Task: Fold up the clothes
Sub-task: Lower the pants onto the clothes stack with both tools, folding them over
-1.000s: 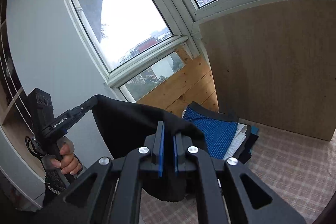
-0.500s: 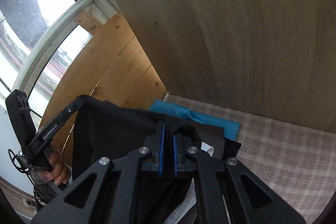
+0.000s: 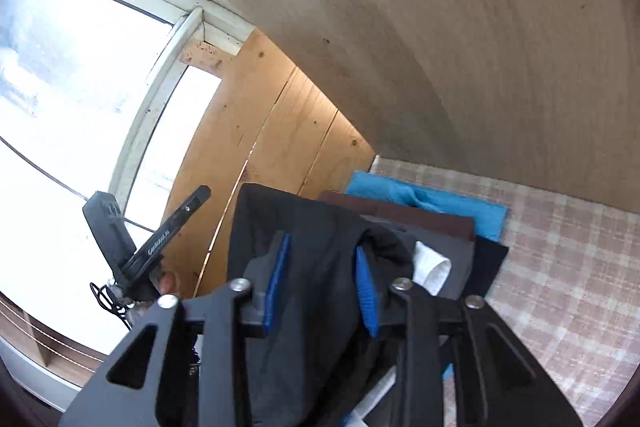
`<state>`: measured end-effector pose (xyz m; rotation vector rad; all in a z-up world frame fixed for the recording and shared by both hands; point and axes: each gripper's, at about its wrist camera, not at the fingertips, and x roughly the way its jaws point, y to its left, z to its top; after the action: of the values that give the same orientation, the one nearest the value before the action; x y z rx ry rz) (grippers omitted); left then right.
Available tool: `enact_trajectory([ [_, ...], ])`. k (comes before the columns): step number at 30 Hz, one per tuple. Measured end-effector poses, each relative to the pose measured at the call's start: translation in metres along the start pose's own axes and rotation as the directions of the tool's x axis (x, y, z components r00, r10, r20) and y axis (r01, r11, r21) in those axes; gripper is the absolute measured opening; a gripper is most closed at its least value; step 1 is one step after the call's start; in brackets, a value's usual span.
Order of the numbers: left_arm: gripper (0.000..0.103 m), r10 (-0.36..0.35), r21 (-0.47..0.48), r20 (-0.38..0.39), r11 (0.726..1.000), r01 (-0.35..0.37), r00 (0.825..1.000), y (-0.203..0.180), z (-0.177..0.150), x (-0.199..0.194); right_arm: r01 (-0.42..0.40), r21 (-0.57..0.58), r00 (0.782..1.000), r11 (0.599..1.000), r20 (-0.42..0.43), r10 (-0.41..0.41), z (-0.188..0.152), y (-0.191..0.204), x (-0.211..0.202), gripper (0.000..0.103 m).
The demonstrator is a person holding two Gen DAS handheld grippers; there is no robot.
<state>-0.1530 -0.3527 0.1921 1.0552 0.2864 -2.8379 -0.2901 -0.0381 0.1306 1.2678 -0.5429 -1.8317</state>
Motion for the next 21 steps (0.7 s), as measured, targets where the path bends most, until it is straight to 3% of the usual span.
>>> enact_trajectory([
  [1,0.006,-0.024,0.016,-0.016,1.0,0.024,1.0,-0.005,-0.004,0.003,0.029,-0.014,1.0,0.999,-0.008,-0.029,0.001,0.003,0.003,0.04],
  [5,0.005,0.087,0.078,-0.104,0.994,-0.079,0.991,-0.018,-0.018,0.046,0.144,-0.078,0.989,0.986,-0.028,-0.147,0.0,0.012,0.007,0.04],
  [11,0.005,0.104,0.059,-0.113,0.993,-0.098,0.988,-0.013,-0.025,0.056,0.184,0.027,0.968,0.983,0.17,-0.186,-0.019,-0.005,-0.066,0.04],
  [14,0.005,0.104,0.053,-0.107,0.994,-0.099,0.989,-0.01,-0.017,0.059,0.266,-0.117,0.941,0.957,0.247,-0.231,-0.021,0.026,-0.065,0.04],
  [17,0.005,0.119,0.064,-0.109,0.992,-0.113,0.987,-0.009,-0.017,0.064,0.199,-0.276,0.968,0.941,0.205,-0.145,-0.024,0.057,-0.028,0.04],
  [18,0.005,0.123,0.071,-0.106,0.991,-0.116,0.987,-0.009,-0.017,0.064,0.214,-0.32,0.969,0.923,0.187,-0.16,-0.025,0.063,-0.012,0.04],
  [19,0.005,0.131,0.077,-0.106,0.989,-0.123,0.986,-0.008,-0.017,0.068,0.275,-0.361,0.958,0.891,0.175,-0.225,-0.03,0.066,0.006,0.04],
  [21,0.005,0.134,0.076,-0.107,0.989,-0.126,0.985,-0.005,-0.018,0.069,0.446,-0.388,0.894,0.807,0.153,-0.421,-0.037,0.056,0.037,0.038],
])
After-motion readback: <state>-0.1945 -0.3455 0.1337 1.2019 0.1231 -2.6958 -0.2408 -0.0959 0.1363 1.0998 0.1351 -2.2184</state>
